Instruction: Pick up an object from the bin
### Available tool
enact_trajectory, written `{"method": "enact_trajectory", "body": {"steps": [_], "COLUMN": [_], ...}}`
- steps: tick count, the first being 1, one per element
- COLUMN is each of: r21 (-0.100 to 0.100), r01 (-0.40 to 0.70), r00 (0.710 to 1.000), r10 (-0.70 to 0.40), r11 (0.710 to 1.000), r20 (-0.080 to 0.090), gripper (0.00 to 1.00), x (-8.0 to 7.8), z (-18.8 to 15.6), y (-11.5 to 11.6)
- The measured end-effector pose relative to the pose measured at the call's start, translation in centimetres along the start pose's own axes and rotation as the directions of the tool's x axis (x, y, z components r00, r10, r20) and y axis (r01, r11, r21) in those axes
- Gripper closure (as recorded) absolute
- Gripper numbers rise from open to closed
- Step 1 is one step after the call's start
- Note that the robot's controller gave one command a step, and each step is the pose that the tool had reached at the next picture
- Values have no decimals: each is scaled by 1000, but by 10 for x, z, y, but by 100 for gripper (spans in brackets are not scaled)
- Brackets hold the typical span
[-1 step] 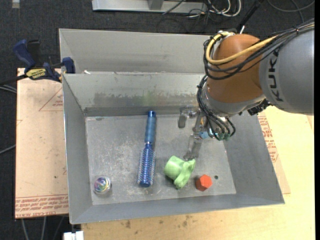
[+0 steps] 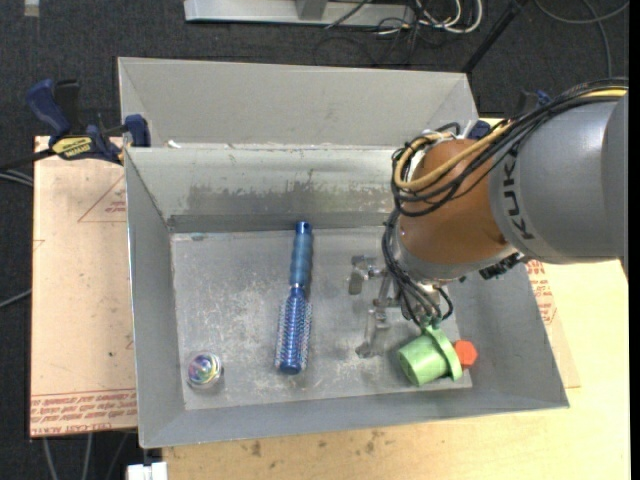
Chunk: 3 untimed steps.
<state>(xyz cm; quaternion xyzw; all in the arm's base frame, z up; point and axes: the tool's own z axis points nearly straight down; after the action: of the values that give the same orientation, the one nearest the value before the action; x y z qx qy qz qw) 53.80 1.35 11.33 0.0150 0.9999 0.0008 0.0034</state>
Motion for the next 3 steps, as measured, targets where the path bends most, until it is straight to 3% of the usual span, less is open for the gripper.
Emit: {"method": "enact_trajectory", "body": {"steps": [1,2,3], "r21": [4,1,3], "r01": [-71,315,-44], "r00": [997,949,999], "r10": [71,-315,44], "r11": [997,949,999], "r20": [-1,0,-1], "gripper": [0,0,0], "x": [-18,55,27], "z": [-17,17,-11], "y": [-62,-95,-155]}}
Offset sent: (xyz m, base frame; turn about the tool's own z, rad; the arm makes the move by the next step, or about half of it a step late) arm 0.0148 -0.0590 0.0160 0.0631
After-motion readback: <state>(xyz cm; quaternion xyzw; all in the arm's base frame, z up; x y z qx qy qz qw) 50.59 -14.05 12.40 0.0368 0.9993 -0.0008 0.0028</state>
